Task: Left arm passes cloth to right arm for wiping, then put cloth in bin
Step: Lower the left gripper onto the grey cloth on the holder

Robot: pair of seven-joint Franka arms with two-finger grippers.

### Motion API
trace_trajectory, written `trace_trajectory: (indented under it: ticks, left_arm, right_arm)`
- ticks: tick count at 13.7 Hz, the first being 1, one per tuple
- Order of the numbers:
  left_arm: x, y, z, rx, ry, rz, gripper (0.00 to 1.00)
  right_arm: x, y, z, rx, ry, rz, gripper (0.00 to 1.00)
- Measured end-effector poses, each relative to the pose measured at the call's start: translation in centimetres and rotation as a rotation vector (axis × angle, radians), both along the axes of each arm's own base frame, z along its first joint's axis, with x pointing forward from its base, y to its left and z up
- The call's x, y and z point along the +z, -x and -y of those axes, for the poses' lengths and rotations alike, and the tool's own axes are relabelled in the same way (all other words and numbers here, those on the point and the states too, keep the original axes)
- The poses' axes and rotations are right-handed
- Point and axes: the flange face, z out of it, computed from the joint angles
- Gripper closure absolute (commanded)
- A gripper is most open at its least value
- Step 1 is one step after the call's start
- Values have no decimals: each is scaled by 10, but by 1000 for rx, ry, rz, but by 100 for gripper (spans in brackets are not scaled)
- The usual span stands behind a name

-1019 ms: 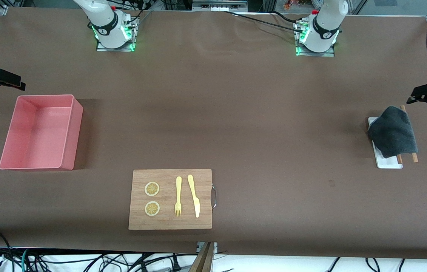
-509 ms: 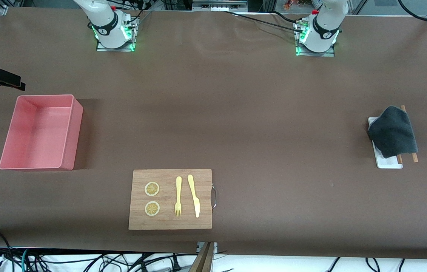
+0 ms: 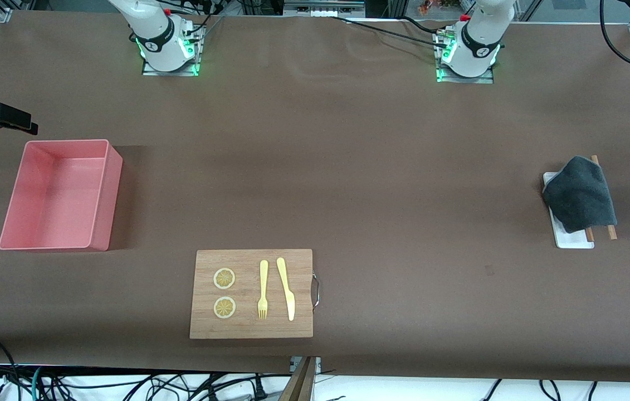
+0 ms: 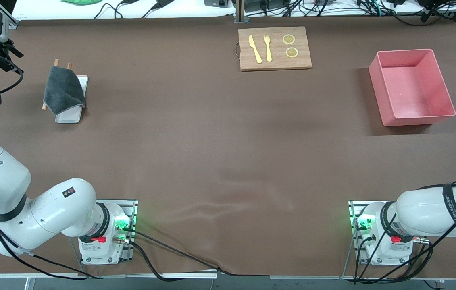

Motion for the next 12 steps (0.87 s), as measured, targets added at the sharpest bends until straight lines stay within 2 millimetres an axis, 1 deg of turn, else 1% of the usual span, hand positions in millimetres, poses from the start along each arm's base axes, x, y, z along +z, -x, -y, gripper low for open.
trace_trajectory:
  ticks: [1,4,8,10,12]
  left_arm:
    - [-10,-2,-1,-67,20,12,0]
    - [-36,-10,9,-236,78,41,0]
    - [-76,-10,17,-377,144,30,0]
    - [-88,-10,21,-412,163,25,0]
    - [-95,-8,27,-429,198,0,0]
  right_arm:
    - [0,0,0,0,0,0,0]
    - [0,0,0,-1,0,0,0]
    - [0,0,0,-1,0,0,0]
    - [0,0,1,-1,0,2,0]
    - [1,0,1,-2,1,5,0]
